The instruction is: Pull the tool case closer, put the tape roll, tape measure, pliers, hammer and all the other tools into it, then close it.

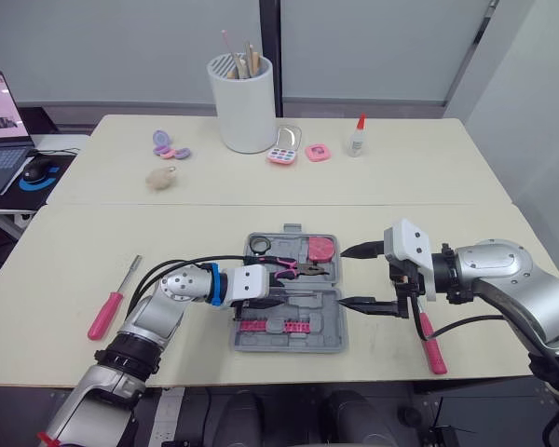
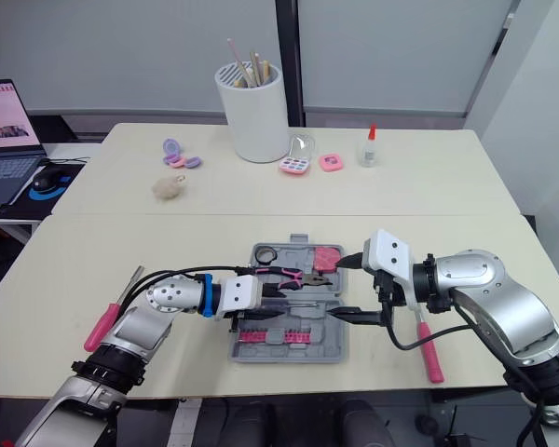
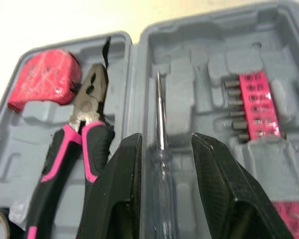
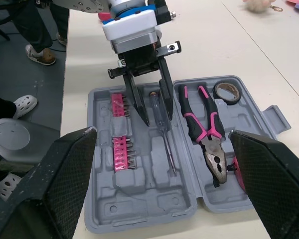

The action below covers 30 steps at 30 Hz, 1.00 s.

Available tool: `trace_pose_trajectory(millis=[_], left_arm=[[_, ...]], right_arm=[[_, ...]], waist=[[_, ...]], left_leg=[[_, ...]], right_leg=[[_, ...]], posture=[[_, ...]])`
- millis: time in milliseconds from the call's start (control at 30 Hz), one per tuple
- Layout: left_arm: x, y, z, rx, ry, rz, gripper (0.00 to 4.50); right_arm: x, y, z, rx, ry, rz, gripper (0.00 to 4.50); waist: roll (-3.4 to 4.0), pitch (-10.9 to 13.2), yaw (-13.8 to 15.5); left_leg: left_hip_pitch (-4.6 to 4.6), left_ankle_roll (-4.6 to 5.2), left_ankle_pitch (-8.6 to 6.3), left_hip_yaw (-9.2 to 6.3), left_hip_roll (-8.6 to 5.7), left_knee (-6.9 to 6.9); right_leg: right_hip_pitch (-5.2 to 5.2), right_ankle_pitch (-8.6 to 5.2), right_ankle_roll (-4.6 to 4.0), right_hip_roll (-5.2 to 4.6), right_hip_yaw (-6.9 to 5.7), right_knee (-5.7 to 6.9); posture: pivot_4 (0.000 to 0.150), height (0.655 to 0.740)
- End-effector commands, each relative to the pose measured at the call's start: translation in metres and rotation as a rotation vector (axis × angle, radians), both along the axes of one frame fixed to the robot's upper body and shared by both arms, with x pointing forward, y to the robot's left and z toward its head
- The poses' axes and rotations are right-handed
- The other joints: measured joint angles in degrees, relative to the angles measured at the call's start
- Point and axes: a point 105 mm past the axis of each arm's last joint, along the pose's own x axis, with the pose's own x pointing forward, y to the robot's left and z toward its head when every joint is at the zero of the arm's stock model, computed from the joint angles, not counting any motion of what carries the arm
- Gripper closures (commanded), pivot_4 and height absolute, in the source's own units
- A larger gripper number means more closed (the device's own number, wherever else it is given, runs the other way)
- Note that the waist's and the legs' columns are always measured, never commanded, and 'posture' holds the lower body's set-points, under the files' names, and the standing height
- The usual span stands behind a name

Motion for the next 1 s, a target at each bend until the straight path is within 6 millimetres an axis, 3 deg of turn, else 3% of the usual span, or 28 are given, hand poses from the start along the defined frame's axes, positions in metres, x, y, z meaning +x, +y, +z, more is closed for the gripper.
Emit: trace_pose_trajectory(millis=[33, 100, 200, 733, 1000], left_arm=[[0.003, 0.0, 0.015, -0.042, -0.036, 0.01, 3.08], [0.003, 0.001, 0.012, -0.035, -0.028, 0.015, 3.48], [0.003, 0.005, 0.006, -0.016, -0.017, 0.027, 4.48], [0.007, 0.004, -0.026, 0.04, 0.043, 0.052, 4.48], [0.002, 0.003, -0.017, -0.008, 0.049, 0.034, 4.48]], right_arm=[[-0.001, 0.001, 0.01, 0.014, -0.046, 0.01, 0.0], [-0.001, 0.001, 0.01, 0.014, -0.046, 0.011, 0.0], [-0.001, 0.001, 0.01, 0.012, -0.046, 0.013, 0.0], [-0.002, -0.004, 0.008, -0.005, -0.039, 0.006, 0.0], [-0.001, -0.007, 0.006, -0.011, -0.036, -0.001, 0.0]], waist=[[0.0, 0.0, -0.01], [0.0, 0.0, -0.01], [0.0, 0.0, 0.0], [0.0, 0.0, 0.12], [0.0, 0.0, 0.05]], left_leg=[[0.0, 0.0, 0.0, 0.0, 0.0, 0.0], [0.01, 0.0, 0.0, 0.0, -0.01, 0.0], [0.0, 0.0, 0.0, 0.0, -0.01, 0.0], [0.0, 0.0, 0.0, -0.01, -0.03, 0.0], [0.01, 0.0, 0.0, -0.01, -0.03, 0.0]], right_leg=[[0.0, 0.0, 0.0, 0.0, 0.0, 0.0], [0.0, 0.0, 0.0, 0.0, 0.0, 0.01], [0.0, 0.0, 0.0, 0.0, 0.0, 0.0], [0.01, 0.0, 0.0, 0.0, -0.01, 0.0], [0.02, 0.0, 0.0, 0.0, -0.01, 0.0]], posture=[[0.15, 0.74], [0.15, 0.74], [0.15, 0.74], [0.15, 0.74], [0.15, 0.74]])
